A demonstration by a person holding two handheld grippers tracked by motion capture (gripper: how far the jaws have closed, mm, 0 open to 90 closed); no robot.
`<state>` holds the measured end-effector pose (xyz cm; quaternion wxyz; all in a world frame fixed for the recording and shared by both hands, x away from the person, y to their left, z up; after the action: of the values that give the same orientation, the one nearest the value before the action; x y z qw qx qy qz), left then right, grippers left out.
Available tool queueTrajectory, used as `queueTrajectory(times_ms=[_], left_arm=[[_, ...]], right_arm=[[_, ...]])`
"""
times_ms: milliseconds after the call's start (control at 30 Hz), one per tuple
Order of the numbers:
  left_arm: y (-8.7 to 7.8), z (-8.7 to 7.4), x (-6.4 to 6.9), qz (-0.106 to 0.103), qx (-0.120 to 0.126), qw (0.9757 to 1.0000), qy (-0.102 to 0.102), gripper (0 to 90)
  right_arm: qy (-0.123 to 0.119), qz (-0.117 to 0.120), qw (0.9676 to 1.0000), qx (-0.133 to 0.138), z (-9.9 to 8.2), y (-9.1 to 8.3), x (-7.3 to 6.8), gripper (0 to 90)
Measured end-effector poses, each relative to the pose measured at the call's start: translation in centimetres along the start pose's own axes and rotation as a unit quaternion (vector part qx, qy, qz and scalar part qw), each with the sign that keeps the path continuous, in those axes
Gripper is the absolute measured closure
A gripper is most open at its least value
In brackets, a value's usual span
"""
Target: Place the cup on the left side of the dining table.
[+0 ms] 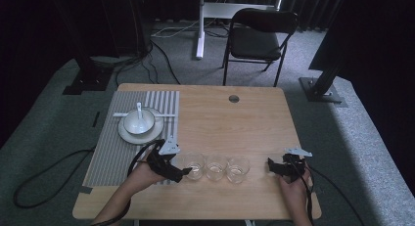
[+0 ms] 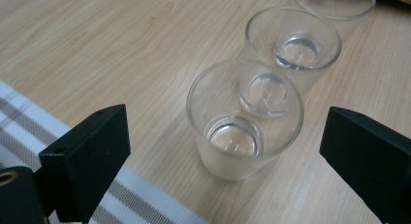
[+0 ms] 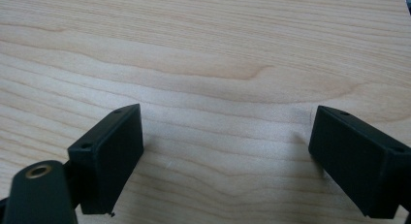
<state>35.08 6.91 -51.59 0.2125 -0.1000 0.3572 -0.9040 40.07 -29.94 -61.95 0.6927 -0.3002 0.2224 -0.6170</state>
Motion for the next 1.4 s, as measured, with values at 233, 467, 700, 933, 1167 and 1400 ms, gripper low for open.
queueTrajectory(times_ms=[233,467,700,933,1167,1400], left_arm=[[0.9,0.7,0.8,-0.012,-0.005,0.9999,0.009,4.5],[2.1,1.5,1.8,-0.029,-0.008,0.9994,0.02,4.5],[3.0,3.0,2.4,-0.04,-0.01,0.9985,0.034,4.5],[3.9,4.6,3.0,-0.055,-0.014,0.9975,0.043,4.5],[5.0,6.1,3.9,-0.069,-0.016,0.9959,0.056,4.5],[6.7,7.0,5.0,-0.079,-0.036,0.9934,0.075,4.5]], right_arm=[[0.001,0.0,1.0,0.0,0.0,0.0,0.0,11.8],[0.0,0.0,1.0,0.0,0.0,0.0,0.0,11.8],[0.001,0.0,1.0,0.0,0.0,0.0,0.0,11.8],[0.0,0.0,1.0,0.0,0.0,0.0,0.0,11.8],[0.0,0.0,1.0,0.0,0.0,0.0,0.0,11.8],[0.0,0.0,1.0,0.0,0.0,0.0,0.0,11.8]])
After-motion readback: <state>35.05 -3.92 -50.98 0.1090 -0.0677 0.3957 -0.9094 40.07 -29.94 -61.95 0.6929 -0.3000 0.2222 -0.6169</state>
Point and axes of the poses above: each handheld gripper's, and its own axes: y roughly forward along the jaws, z roughly out of its top, x roughly to its right, the point moved 10 cm from there along y, roughly forward along the jaws, and after that the axes turned 6 degrees about -z, right-handed, at the moved point
